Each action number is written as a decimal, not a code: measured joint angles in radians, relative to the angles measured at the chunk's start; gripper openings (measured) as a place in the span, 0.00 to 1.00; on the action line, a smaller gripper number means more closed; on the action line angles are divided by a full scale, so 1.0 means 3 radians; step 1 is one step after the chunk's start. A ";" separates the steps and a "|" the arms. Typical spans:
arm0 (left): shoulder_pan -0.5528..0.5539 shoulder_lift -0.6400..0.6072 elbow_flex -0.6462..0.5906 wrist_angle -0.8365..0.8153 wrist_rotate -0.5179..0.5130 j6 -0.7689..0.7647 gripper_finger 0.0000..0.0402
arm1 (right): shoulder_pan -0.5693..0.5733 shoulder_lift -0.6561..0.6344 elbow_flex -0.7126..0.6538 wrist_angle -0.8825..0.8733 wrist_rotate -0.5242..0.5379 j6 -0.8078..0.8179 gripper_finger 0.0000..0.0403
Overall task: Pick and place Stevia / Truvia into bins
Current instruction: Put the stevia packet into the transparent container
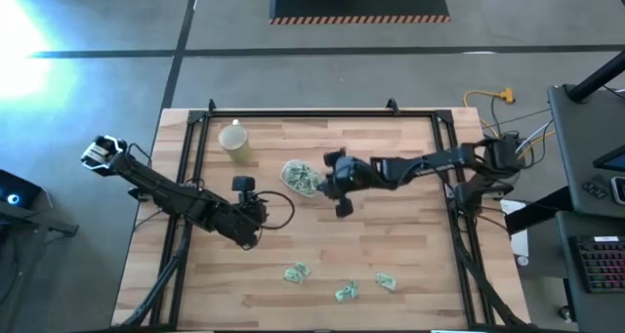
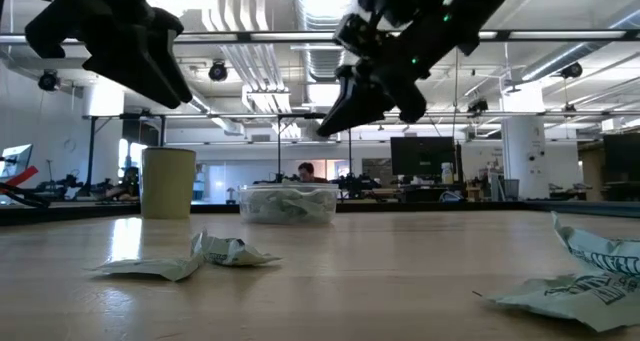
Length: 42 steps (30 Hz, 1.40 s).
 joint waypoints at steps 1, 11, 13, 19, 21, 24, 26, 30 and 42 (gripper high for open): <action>0.0000 0.0000 -0.0002 -0.0001 0.0000 0.0000 0.39 | -0.0073 0.0027 0.0000 0.0024 -0.0112 0.0000 0.02; 0.0000 0.0016 -0.0003 0.0009 -0.0002 -0.0006 0.39 | -0.0472 0.0172 -0.0003 0.0334 -0.0666 0.0096 0.02; 0.0000 0.0022 -0.0003 0.0021 -0.0002 -0.0011 0.39 | -0.0513 0.0183 -0.0003 0.0326 -0.0728 0.0169 0.02; 0.0000 0.0025 -0.0002 0.0022 -0.0006 -0.0084 0.39 | -0.0605 0.0350 0.0001 0.0437 -0.0989 0.0242 0.02; 0.0000 0.0026 -0.0003 0.0022 -0.0006 -0.0085 0.39 | -0.0633 0.0414 0.0011 0.0435 -0.0994 0.0259 0.02; 0.0000 0.0026 -0.0003 0.0027 -0.0006 -0.0085 0.39 | -0.0683 0.0468 0.0032 0.0433 -0.1084 0.0332 0.02; 0.0000 0.0026 -0.0003 0.0032 -0.0006 -0.0085 0.39 | -0.0706 0.0475 0.0047 0.0427 -0.1163 0.0380 0.02; 0.0000 0.0026 -0.0003 0.0031 -0.0005 -0.0085 0.39 | -0.0715 0.0472 0.0058 0.0408 -0.1192 0.0524 0.02; 0.0000 0.0026 -0.0003 0.0042 -0.0005 -0.0094 0.39 | -0.0713 0.0481 0.0057 0.0371 -0.1520 0.0637 0.02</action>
